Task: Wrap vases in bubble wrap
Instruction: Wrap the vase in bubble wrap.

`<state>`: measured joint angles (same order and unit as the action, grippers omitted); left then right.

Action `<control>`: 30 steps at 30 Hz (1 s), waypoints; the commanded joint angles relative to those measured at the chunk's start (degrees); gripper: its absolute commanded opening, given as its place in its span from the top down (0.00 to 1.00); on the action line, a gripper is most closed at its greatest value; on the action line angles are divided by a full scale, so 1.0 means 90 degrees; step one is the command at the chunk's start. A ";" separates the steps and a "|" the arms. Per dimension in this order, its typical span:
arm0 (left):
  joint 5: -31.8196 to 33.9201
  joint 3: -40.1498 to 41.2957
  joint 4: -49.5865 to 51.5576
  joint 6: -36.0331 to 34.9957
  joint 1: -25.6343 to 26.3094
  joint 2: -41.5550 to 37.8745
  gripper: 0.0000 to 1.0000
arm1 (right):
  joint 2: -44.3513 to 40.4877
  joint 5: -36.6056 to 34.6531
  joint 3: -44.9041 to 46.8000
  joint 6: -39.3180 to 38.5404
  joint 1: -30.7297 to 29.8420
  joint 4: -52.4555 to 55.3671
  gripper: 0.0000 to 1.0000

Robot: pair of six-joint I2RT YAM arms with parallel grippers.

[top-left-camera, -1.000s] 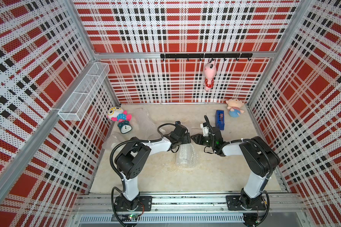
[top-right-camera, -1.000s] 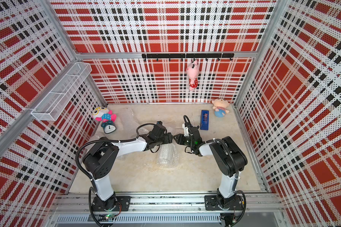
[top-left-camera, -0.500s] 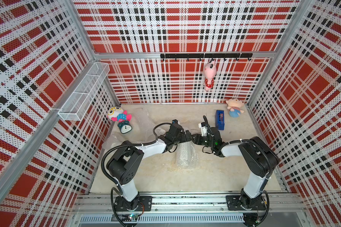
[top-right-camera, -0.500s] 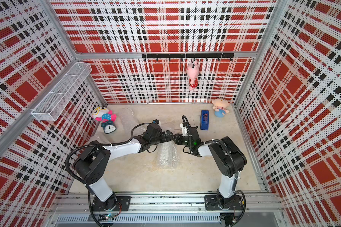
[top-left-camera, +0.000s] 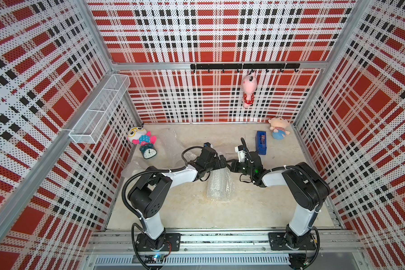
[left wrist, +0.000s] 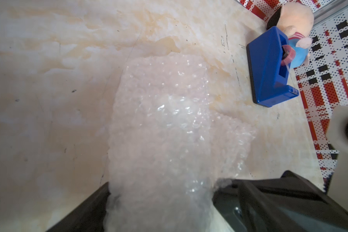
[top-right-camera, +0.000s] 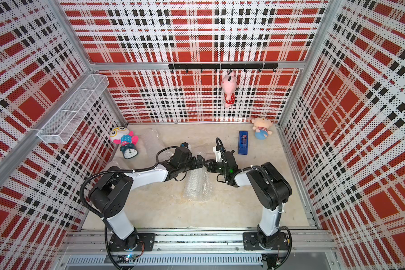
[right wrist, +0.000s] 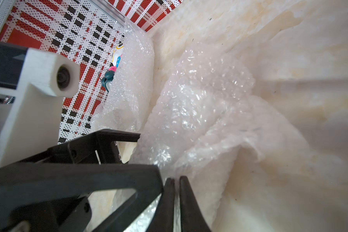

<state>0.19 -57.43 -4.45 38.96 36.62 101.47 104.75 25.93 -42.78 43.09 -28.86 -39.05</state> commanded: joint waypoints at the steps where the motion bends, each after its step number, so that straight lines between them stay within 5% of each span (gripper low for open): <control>1: -0.0043 -0.0210 0.0017 -0.0090 -0.0007 0.0088 0.01 | -0.0190 0.0020 0.0052 -0.0110 -0.0182 -0.0317 0.91; 16: -0.0121 -0.0342 0.0140 -0.0169 -0.0035 0.0321 0.00 | -0.0080 -0.0047 -0.0175 -0.0233 -0.0415 -0.0402 0.91; 25: 0.0327 -0.0464 0.0424 -0.0135 -0.0046 0.0575 0.23 | -0.0173 -0.0134 -0.0131 -0.0301 -0.0436 -0.0361 0.89; 30: 0.0446 -0.0478 0.0484 -0.0139 -0.0024 0.0562 0.30 | -0.0387 -0.0224 -0.0056 -0.0334 -0.0432 -0.0284 0.80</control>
<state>3.53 -61.10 -2.79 38.54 35.73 105.30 104.33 23.05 -42.87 41.01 -31.55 -39.20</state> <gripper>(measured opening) 0.704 0.191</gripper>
